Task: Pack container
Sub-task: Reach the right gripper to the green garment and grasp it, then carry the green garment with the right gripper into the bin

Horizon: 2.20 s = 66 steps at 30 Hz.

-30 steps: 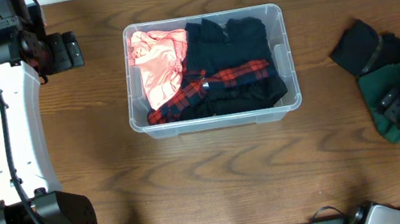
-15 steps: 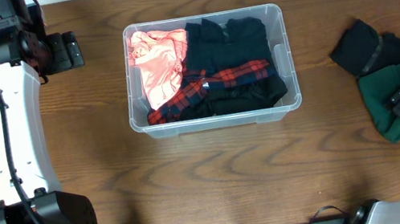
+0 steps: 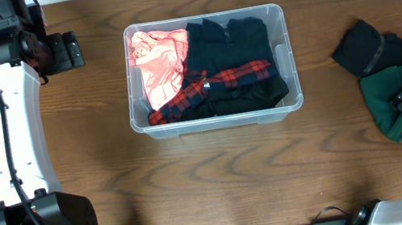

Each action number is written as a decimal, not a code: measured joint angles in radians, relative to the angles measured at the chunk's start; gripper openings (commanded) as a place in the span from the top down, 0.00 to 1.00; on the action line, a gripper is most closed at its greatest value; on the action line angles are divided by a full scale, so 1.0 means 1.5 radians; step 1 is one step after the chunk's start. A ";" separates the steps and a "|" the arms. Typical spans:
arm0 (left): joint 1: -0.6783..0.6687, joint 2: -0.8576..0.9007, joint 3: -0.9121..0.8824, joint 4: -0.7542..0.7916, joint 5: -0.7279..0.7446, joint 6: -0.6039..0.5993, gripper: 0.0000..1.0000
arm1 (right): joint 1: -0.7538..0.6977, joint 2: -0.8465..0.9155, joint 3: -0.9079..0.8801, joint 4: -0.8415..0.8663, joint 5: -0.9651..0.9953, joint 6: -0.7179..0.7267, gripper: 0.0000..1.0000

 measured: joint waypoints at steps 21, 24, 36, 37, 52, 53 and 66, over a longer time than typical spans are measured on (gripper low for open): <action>0.000 0.000 0.000 0.000 0.000 0.000 0.02 | -0.008 0.040 0.032 0.005 -0.093 -0.016 0.99; 0.000 0.000 0.000 0.000 0.000 0.000 0.02 | -0.008 0.039 0.043 -0.035 -0.106 -0.024 0.99; 0.000 0.000 0.000 0.000 0.000 0.000 0.02 | 0.055 -0.081 0.180 -0.287 -0.284 -0.173 0.99; 0.000 0.000 0.000 0.000 0.000 0.000 0.02 | 0.070 -0.097 0.210 -0.298 -0.291 -0.184 0.99; 0.000 0.000 0.000 0.000 0.000 0.000 0.02 | 0.395 -0.164 0.376 -0.240 -0.330 -0.189 0.99; 0.000 0.000 0.000 0.000 0.000 0.000 0.02 | 0.420 -0.164 0.376 -0.217 -0.332 -0.180 0.99; 0.000 0.000 0.000 0.000 0.000 0.000 0.02 | 0.706 -0.039 0.377 0.011 -0.332 -0.013 0.99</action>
